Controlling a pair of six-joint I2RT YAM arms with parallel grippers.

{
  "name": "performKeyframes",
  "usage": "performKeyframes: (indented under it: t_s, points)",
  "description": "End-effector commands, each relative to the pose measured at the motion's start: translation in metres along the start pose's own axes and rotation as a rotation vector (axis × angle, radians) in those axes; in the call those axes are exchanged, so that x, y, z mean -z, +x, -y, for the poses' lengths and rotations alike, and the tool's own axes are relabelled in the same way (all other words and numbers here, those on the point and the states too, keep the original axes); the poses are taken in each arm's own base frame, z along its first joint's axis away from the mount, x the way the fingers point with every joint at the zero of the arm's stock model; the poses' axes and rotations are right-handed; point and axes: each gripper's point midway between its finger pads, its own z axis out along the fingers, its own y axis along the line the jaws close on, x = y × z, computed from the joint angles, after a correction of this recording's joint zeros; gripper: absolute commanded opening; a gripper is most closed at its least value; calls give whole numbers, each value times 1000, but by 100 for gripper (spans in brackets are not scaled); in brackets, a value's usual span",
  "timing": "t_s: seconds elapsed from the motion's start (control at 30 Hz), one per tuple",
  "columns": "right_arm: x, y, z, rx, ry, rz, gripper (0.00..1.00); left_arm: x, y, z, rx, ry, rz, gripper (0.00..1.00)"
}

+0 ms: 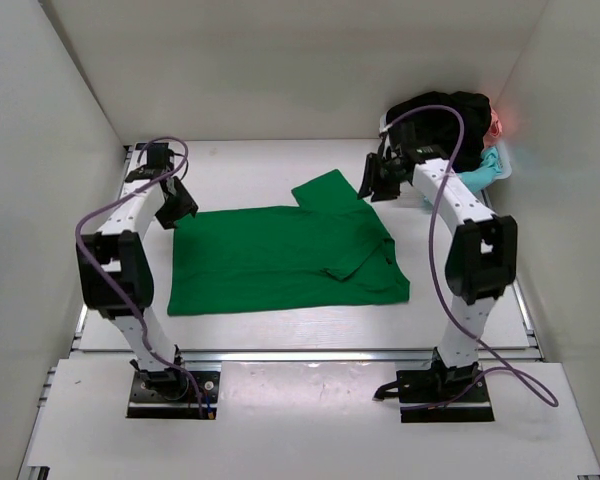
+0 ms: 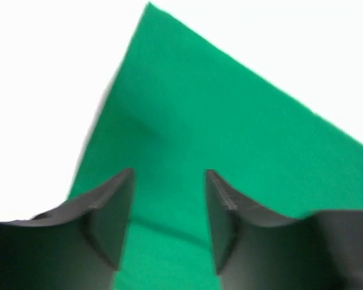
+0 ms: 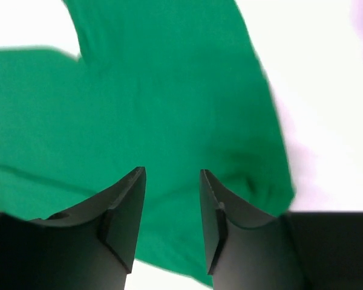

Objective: Fold and stack the t-shirts
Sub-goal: Grap the side of the flattened tshirt furthest away from the robot with both arms

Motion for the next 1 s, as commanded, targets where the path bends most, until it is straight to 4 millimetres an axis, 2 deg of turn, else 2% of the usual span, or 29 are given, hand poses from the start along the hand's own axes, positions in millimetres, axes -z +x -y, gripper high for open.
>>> performKeyframes:
  t_s: [0.0, 0.1, 0.13, 0.17, 0.2, 0.23, 0.27, 0.33, 0.53, 0.7, 0.73, 0.8, 0.87, 0.93, 0.97]
  points:
    - [-5, -54, -5, 33, -30, 103, 39, -14, -41, -10, -33, -48, 98, 64]
    - [-25, -77, -6, 59, -46, 110, 41, -33, -53, -21, -19, -78, 103, 67]
    - [-22, -88, -10, 74, -47, 137, 42, -40, -51, -21, -22, -77, 83, 66]
    - [-34, -85, -5, 69, -39, 112, 42, -41, -59, -21, -11, -76, 99, 66]
    - [-40, -93, -6, 72, -42, 120, 42, -52, -57, -26, 7, -88, 73, 66]
    - [-39, -98, -12, 78, -53, 128, 42, -57, -56, -22, 7, -80, 64, 66]
    - [-44, -100, -6, 69, -47, 123, 42, -65, -58, -23, 14, -86, 60, 66]
    - [-49, -102, -1, 62, -38, 117, 42, -72, -65, -22, 30, -85, 72, 66]
    - [-69, -90, 12, 42, -20, 71, 41, -94, -76, -6, 37, -67, 76, 64]
    - [-84, -89, 11, 50, -19, 68, 42, -109, -73, -4, 69, -67, 44, 63]
    - [-88, -88, 11, 45, -21, 62, 42, -114, -69, -9, 76, -81, 25, 61]
    - [-94, -87, 12, 38, -14, 56, 43, -117, -64, -5, 72, -75, 5, 60]
    - [-104, -83, 16, 43, -1, 44, 46, -122, -57, -5, 68, -74, -14, 54]
    - [-109, -83, 16, 50, 4, 46, 48, -124, -56, -7, 68, -83, -15, 42]
    - [-112, -82, 18, 48, 6, 42, 49, -125, -54, -8, 71, -81, -23, 27]
